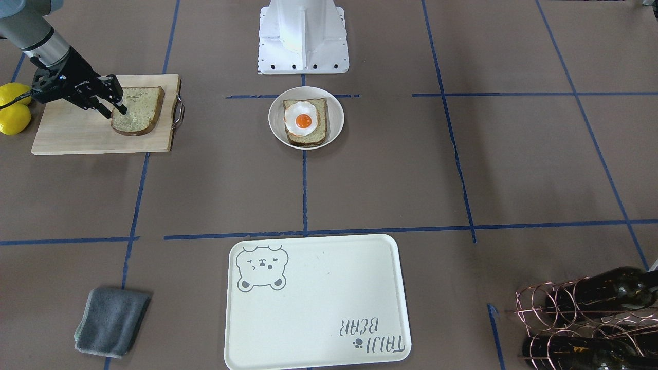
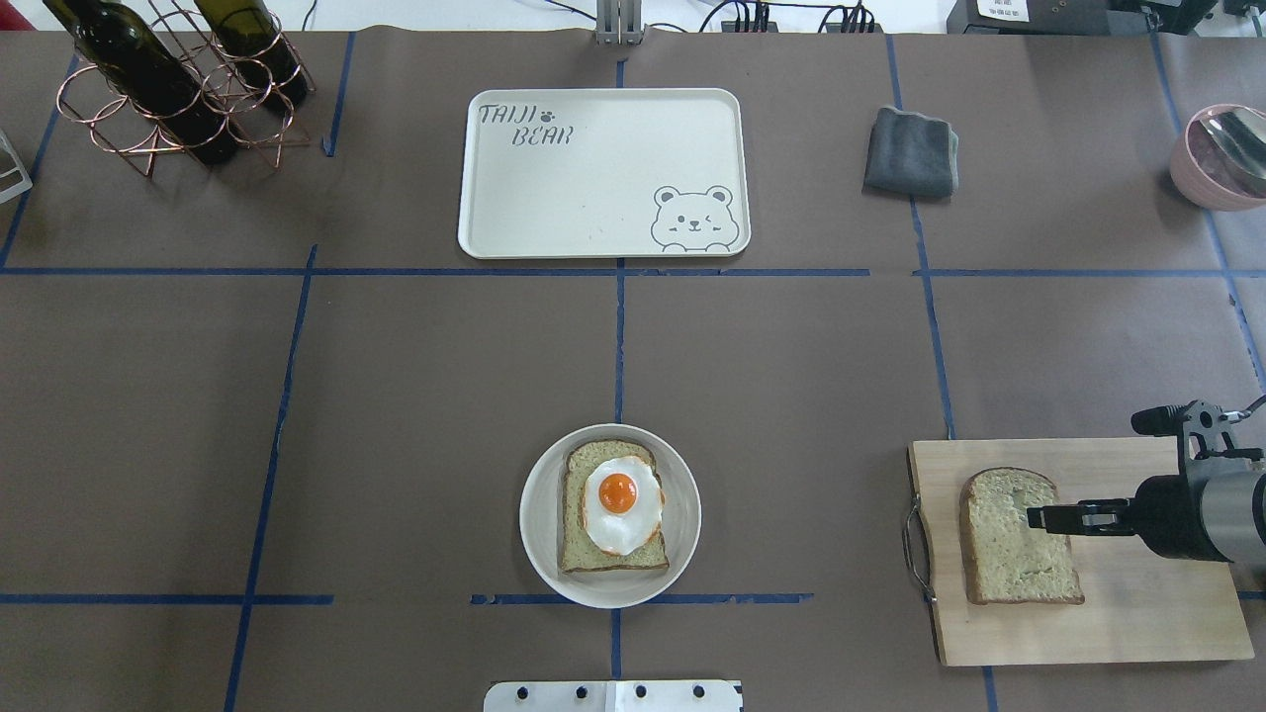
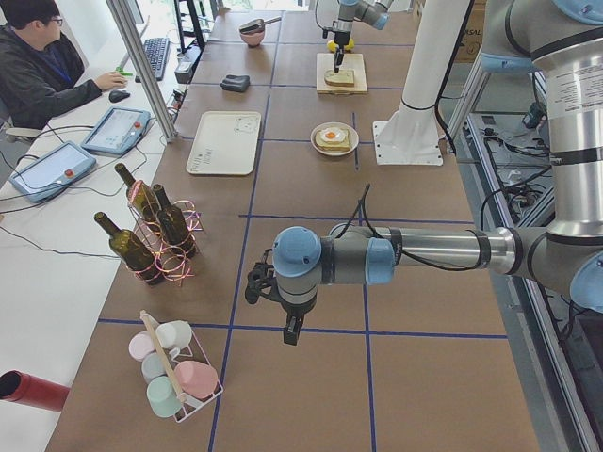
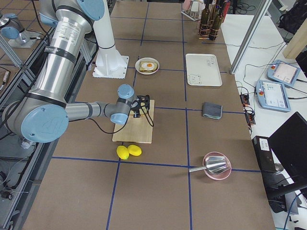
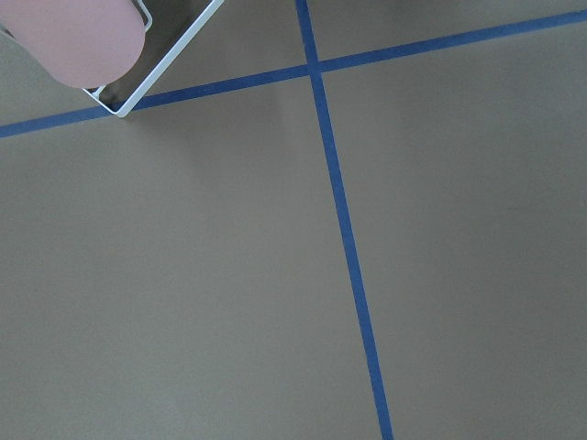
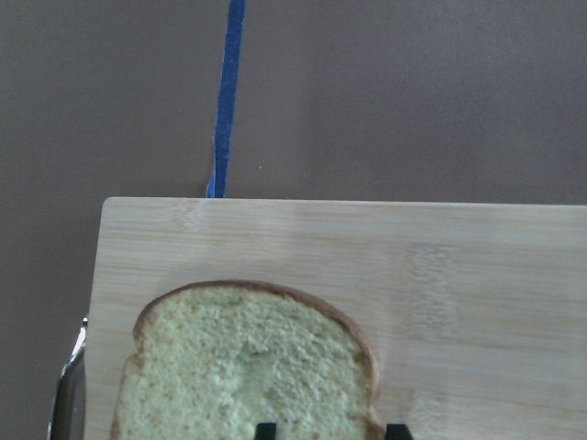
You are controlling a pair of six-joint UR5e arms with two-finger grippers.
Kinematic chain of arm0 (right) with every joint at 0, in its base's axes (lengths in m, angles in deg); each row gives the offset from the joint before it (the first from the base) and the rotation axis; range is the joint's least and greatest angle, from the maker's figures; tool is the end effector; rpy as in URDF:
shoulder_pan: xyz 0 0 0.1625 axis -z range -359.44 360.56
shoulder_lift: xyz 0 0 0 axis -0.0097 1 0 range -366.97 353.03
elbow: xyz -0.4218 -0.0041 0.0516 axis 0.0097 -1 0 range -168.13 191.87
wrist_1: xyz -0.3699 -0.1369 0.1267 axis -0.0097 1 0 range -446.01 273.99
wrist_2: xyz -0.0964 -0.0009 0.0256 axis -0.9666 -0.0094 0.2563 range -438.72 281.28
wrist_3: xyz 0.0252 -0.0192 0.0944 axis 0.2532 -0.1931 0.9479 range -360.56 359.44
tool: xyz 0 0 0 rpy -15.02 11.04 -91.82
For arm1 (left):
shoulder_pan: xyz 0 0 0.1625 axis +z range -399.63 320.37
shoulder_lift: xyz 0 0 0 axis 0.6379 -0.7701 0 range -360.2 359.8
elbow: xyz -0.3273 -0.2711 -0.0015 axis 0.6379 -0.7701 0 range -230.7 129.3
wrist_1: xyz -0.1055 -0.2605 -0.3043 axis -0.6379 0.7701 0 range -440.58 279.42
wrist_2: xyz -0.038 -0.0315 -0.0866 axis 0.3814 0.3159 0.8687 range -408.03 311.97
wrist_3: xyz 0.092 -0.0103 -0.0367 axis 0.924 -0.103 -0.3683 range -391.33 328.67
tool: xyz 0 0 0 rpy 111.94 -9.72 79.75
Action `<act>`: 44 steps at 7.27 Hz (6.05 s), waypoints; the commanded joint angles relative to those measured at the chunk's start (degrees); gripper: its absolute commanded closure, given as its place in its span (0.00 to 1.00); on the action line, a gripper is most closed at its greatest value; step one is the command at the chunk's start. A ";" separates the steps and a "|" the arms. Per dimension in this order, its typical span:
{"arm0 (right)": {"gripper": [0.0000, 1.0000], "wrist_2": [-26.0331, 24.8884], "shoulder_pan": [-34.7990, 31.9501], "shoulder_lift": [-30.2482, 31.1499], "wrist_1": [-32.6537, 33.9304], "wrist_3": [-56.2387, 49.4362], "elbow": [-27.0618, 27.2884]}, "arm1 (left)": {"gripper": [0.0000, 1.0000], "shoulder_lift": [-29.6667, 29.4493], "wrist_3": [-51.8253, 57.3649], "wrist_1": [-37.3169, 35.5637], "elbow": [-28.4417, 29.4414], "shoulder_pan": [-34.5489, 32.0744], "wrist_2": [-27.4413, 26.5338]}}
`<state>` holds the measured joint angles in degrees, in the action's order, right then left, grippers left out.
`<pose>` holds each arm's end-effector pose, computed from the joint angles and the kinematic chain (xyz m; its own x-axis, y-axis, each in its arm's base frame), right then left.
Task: Make sandwich and place on tray
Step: 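Move the right gripper down to the bread slice on the wooden board, then grasp the bread slice edge with the right gripper and lift it, then carry the bread slice with the right gripper and lay it on the egg, then open the right gripper and withdraw the right arm to rest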
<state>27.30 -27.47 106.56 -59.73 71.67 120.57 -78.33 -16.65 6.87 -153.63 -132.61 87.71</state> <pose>-0.2634 -0.2600 0.5492 0.5085 -0.0617 0.8589 -0.0923 0.9878 0.1255 -0.0828 -0.3988 0.6431 0.6864 0.2001 -0.6991 -0.1262 0.9796 0.1564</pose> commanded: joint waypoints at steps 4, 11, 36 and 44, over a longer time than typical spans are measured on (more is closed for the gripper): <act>0.56 -0.02 0.25 0.99 0.00 0.01 0.02 | 0.00 0.00 0.00 0.00 -0.08 -0.01 0.04; 0.89 -0.11 1.31 0.81 0.00 -0.07 -0.15 | 0.00 0.00 0.00 0.00 -0.08 0.08 0.04; 1.00 -7.84 10.36 -45.59 31.12 6.17 -3.23 | 0.00 -0.18 0.00 0.00 -0.08 0.08 0.04; 0.00 7.84 -10.76 -44.63 50.41 -15.64 -1.91 | 0.00 -1.84 0.00 0.09 -0.08 0.08 -0.31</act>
<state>30.00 -31.66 61.51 -14.16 65.39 118.81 -79.56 -16.65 6.94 -153.72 -132.56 87.45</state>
